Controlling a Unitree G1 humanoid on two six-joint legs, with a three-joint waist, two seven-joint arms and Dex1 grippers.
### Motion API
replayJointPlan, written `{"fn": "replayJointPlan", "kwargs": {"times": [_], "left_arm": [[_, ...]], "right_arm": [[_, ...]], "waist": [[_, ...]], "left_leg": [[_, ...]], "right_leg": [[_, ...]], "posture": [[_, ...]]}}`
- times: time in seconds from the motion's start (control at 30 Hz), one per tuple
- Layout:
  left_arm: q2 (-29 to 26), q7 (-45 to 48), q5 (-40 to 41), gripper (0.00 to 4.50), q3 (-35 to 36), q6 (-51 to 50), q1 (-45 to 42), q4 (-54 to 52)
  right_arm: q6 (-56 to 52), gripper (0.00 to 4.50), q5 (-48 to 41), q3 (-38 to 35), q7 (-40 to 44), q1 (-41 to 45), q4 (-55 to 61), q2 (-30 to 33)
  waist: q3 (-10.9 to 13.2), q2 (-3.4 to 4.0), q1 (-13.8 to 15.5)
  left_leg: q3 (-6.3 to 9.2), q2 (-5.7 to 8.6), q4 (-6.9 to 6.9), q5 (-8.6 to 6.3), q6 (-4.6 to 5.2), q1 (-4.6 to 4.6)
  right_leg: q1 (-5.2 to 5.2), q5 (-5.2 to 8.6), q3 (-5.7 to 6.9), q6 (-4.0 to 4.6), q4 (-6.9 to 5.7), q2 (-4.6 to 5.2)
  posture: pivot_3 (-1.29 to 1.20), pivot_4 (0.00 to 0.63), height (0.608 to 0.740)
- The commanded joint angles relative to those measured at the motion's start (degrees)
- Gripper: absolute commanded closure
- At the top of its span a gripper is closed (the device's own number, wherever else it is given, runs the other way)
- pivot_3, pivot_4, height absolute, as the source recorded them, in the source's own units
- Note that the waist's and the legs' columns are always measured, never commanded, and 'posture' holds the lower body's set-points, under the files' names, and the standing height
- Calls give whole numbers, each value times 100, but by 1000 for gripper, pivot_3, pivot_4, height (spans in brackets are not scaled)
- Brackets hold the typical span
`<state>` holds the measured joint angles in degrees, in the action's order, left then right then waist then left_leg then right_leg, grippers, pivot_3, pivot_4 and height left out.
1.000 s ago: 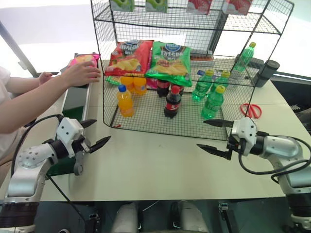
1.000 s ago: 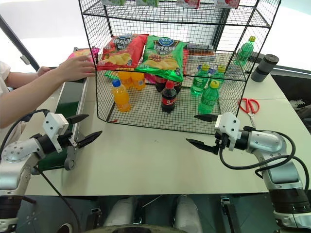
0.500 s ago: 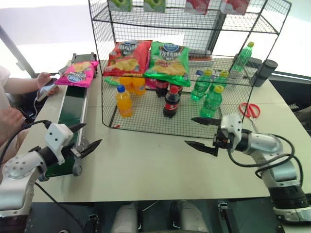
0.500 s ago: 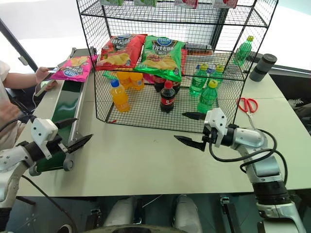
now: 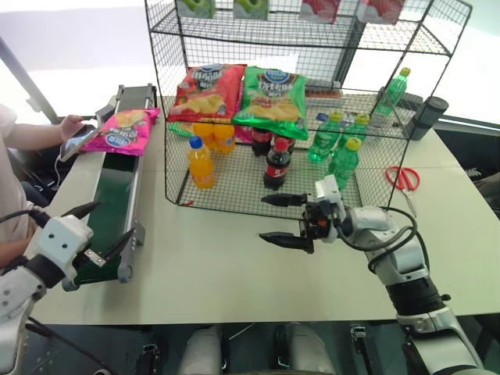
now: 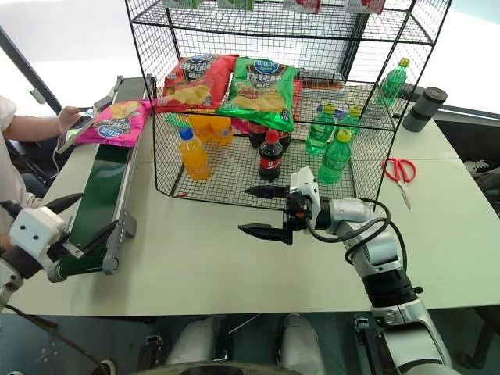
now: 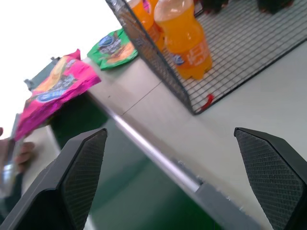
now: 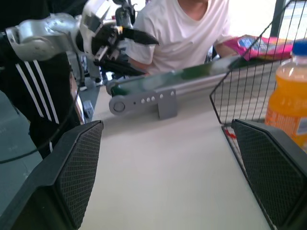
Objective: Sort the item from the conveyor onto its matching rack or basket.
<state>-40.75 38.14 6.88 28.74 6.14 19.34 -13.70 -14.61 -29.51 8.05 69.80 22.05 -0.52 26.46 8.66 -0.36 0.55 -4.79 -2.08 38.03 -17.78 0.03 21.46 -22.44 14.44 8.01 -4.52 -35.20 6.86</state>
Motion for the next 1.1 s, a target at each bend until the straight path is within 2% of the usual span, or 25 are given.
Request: {"fn": "replayJointPlan", "kwargs": {"times": [0.03, 0.17, 0.47, 1.1], "left_arm": [[-187, -562, -730, 0, 594, 513, 69, 233], [-612, -1164, -1954, 0, 709, 1285, 326, 752], [-974, -1721, -2903, 0, 200, 1739, 77, 1330], [-1161, -2132, -3096, 0, -774, 1741, -888, 2062]], "right_arm": [[127, 46, 12, -60, 137, 166, 13, -12], [106, 46, -13, -67, 242, 205, -53, -14], [159, 46, 116, -48, 135, 126, 31, -59], [350, 46, 279, -137, -60, 22, 85, 46]], "waist": [[0, 0, -1], [0, 0, -11], [3, 6, 6], [-3, -5, -126]], "left_leg": [[0, 0, 0, 0, 0, -1], [-1, -7, 0, 0, 0, -5], [-6, -10, -4, -2, 1, -1], [-15, -21, -7, -1, -1, 0]], "right_leg": [[0, 0, 0, 0, -1, 0], [-6, 0, 1, 1, -3, -2], [-27, -1, 1, 1, -1, 4], [-14, -2, -1, 1, -8, 3]], "posture": [[0, 150, 740], [0, 150, 740], [0, 150, 740], [0, 150, 740]]}}
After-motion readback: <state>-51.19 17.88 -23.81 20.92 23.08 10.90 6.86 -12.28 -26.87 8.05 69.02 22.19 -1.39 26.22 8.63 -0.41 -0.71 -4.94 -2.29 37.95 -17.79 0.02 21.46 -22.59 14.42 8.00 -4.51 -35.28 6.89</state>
